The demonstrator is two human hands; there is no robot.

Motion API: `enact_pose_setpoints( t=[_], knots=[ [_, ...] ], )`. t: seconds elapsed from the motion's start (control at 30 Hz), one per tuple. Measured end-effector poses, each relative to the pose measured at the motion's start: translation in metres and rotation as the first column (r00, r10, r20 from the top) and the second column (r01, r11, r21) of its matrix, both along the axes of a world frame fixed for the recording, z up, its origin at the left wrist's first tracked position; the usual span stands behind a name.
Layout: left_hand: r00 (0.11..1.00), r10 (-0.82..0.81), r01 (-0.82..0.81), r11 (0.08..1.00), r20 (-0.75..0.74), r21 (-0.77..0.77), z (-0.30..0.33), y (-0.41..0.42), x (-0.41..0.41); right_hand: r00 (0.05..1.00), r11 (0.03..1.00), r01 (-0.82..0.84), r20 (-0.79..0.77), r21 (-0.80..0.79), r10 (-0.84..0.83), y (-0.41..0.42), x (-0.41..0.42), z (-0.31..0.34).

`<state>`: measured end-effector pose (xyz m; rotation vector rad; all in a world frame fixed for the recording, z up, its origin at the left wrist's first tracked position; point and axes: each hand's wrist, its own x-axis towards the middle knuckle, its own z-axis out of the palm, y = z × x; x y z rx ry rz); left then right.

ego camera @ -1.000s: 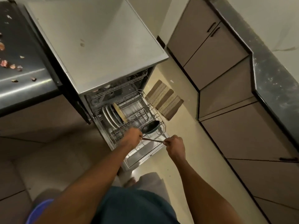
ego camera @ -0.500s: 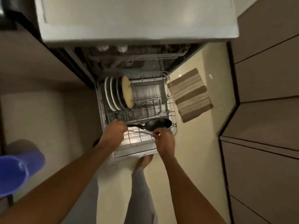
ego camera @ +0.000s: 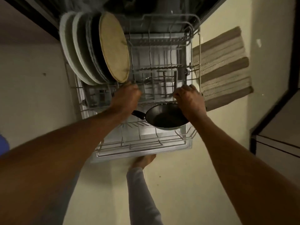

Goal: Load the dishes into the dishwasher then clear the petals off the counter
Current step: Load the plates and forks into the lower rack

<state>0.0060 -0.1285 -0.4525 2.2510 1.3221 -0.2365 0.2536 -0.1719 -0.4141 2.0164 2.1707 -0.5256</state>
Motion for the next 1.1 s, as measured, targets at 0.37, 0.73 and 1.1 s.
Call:
enact_pose_setpoints(
  t=[0.37, 0.73, 1.1],
  knots=[
    [0.995, -0.021, 0.001, 0.981, 0.100, 0.192, -0.083, 0.020, 0.011, 0.999, 0.994, 0.040, -0.034, 0.102, -0.036, 0.036, 0.013, -0.087],
    [0.997, -0.036, 0.017, 0.970, 0.074, 0.242, -0.095, 0.026, 0.017, 0.997, 0.981, 0.033, -0.078, 0.193, -0.018, 0.038, 0.019, -0.096],
    [0.999, 0.032, -0.035, 0.983, 0.019, 0.183, -0.092, 0.028, 0.018, 0.994, 0.967, 0.098, -0.069, 0.237, -0.084, 0.036, 0.011, -0.105]
  ],
)
